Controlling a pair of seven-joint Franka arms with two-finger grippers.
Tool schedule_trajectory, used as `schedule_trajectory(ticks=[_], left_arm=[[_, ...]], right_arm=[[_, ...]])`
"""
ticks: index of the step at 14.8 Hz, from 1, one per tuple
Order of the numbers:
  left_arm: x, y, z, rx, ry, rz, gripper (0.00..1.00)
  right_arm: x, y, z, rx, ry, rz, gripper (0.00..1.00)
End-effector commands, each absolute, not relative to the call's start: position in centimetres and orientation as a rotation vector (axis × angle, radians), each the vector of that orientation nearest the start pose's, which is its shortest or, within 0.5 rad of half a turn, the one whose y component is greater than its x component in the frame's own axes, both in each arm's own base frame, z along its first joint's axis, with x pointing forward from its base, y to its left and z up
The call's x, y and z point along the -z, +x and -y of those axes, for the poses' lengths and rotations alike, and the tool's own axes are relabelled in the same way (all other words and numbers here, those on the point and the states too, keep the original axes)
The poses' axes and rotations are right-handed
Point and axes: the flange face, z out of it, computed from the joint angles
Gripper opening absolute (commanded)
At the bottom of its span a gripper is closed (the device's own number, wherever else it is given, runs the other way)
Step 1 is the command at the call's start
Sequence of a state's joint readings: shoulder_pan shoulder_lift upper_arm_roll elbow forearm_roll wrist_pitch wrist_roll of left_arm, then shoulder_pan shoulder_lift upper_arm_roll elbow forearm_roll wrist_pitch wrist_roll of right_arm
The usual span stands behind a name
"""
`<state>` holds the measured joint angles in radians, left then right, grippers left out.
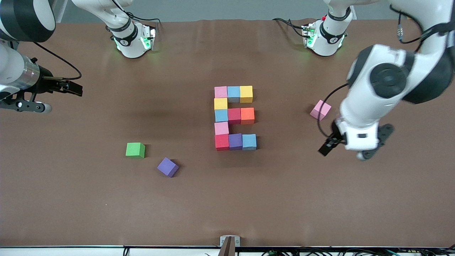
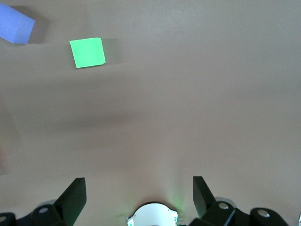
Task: Arrange 11 blocks into digit 3
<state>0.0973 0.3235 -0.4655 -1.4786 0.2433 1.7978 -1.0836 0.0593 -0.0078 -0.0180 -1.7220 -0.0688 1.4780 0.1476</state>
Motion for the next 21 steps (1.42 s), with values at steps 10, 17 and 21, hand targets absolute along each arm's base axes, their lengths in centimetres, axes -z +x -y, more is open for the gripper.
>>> schedule_trajectory(ticks=[10, 17, 21], left_arm=[[-64.2, 52.2, 0.6, -0.115, -3.091, 0.263, 1.00], [-65.1, 50.9, -0.5, -0.101, -3.127, 0.200, 1.00], [-65.0, 51.2, 1.5, -0.098, -3.125, 0.142, 1.00]], right_arm=[[-55.3, 53.1, -1.6, -0.361, -3.208, -0.169, 1.00], [-55.8, 53.3, -1.5, -0.324, -3.209, -0.169, 1.00], [-56.4, 54.4, -1.6, -0.191, -3.211, -0.167, 1.00]])
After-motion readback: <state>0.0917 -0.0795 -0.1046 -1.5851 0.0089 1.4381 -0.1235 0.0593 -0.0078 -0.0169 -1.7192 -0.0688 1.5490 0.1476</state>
